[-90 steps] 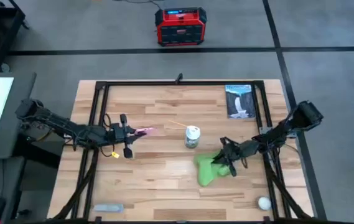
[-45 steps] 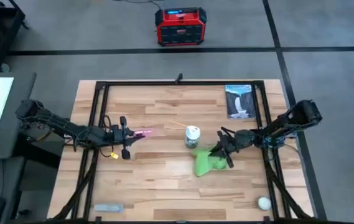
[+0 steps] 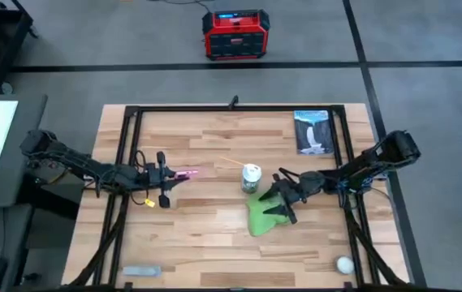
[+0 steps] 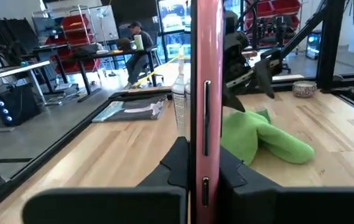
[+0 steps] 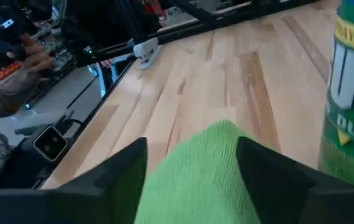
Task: Apply microfiber cloth
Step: Wipe the back of the pink phone using the green microfiber cloth
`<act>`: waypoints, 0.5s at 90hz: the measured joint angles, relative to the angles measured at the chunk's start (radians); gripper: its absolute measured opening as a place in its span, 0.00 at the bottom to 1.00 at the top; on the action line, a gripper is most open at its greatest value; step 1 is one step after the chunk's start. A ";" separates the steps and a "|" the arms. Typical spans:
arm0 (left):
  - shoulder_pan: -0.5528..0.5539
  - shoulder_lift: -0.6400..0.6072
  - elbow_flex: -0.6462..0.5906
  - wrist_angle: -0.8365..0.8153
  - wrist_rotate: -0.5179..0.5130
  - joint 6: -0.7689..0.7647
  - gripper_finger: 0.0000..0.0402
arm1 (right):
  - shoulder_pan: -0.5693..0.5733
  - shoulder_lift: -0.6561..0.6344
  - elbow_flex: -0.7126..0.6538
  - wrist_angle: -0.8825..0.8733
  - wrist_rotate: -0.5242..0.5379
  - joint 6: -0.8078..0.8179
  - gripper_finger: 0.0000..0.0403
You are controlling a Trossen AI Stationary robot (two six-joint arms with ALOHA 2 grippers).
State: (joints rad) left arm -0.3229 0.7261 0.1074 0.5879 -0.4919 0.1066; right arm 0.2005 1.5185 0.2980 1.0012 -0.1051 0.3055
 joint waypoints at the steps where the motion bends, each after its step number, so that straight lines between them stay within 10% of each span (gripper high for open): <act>1: 0.000 0.000 0.000 0.000 0.000 0.000 0.00 | 0.000 0.000 0.003 -0.002 0.000 0.000 0.64; 45: 0.000 0.021 0.000 0.068 0.094 0.027 0.00 | 0.009 0.000 0.118 -0.005 0.002 0.000 0.64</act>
State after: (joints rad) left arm -0.3233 0.7471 0.1074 0.6562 -0.3974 0.1333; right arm 0.2099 1.5185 0.4164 0.9958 -0.1032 0.3054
